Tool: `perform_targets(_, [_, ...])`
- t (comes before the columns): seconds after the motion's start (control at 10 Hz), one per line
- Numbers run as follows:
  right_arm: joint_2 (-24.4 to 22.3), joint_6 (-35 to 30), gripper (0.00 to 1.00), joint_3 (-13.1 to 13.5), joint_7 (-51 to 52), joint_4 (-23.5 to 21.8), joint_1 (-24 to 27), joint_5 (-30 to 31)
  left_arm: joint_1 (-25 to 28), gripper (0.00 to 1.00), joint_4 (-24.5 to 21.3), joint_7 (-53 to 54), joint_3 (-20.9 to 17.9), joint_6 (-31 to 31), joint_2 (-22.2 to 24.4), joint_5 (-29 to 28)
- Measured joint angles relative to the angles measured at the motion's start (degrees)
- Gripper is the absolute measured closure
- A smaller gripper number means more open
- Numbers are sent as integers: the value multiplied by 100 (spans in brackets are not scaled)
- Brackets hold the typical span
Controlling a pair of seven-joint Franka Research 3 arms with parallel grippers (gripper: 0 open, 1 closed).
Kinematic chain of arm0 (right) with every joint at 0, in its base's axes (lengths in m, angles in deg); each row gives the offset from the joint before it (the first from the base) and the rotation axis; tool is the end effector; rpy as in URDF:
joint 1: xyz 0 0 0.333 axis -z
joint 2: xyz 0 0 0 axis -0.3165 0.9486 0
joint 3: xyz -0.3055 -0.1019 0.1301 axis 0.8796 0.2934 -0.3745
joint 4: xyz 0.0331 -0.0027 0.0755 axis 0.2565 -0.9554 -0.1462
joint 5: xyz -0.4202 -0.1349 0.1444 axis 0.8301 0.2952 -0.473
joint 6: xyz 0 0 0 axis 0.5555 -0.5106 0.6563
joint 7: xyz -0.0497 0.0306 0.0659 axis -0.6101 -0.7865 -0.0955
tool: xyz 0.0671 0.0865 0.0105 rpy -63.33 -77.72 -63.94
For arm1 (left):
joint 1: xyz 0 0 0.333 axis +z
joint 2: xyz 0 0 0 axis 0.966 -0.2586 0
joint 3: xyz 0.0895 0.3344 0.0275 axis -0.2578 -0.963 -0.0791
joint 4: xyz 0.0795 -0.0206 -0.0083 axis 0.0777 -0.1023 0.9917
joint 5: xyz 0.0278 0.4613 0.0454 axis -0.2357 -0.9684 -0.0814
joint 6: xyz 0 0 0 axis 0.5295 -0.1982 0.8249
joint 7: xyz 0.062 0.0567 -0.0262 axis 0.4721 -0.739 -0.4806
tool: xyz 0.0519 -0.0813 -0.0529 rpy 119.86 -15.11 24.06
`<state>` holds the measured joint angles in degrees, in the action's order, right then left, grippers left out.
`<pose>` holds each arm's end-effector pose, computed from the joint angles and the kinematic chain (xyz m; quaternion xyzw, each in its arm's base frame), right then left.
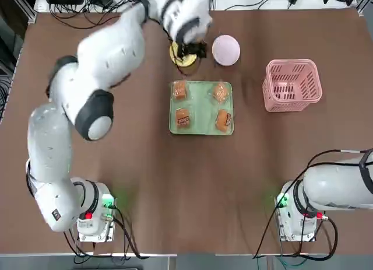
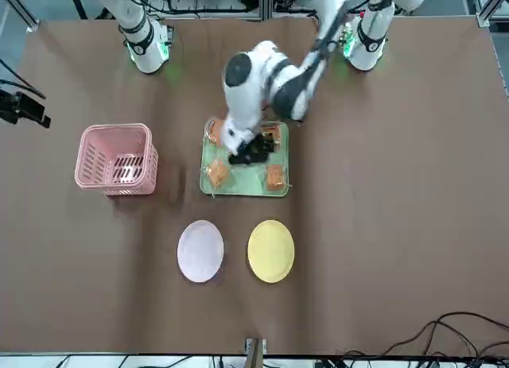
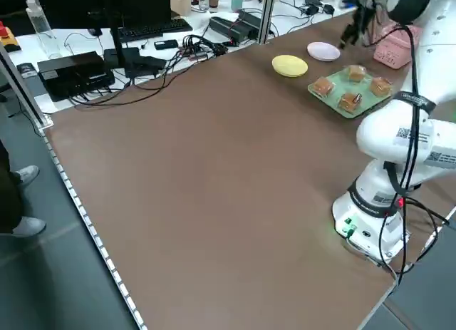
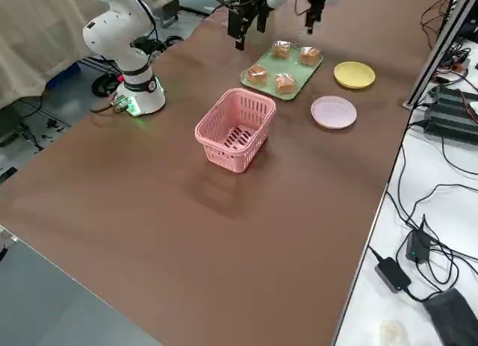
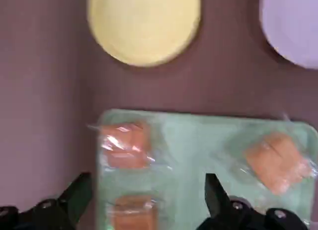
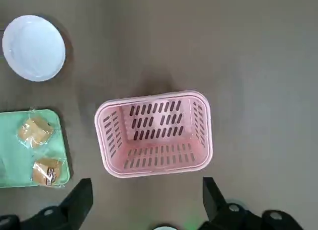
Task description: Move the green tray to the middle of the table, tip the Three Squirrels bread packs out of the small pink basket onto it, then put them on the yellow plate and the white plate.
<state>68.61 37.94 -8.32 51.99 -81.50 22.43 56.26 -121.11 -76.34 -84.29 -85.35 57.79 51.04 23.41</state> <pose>0.6181 -0.0481 0.6581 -0.9983 0.0427 0.0378 0.0140 0.5741 -0.5679 0.3863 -0.9988 -0.0038 -0.0237 0.0436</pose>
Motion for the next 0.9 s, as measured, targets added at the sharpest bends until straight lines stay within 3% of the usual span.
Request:
perform_targets(0.3, [169,318,3,-20,-5,-33,-456,-15,1245,0,0,1435,12,-872,635,5])
perform_targets(0.6, [681,959,5,-39,-130,-138,-1194,-26,2497,0,-15,2682,20,-1511,1467,9])
perform_targets(0.9, [1008,2551,5,-55,-240,-1041,-1956,-126,3535,0,-53,3434,36,-1596,1879,235])
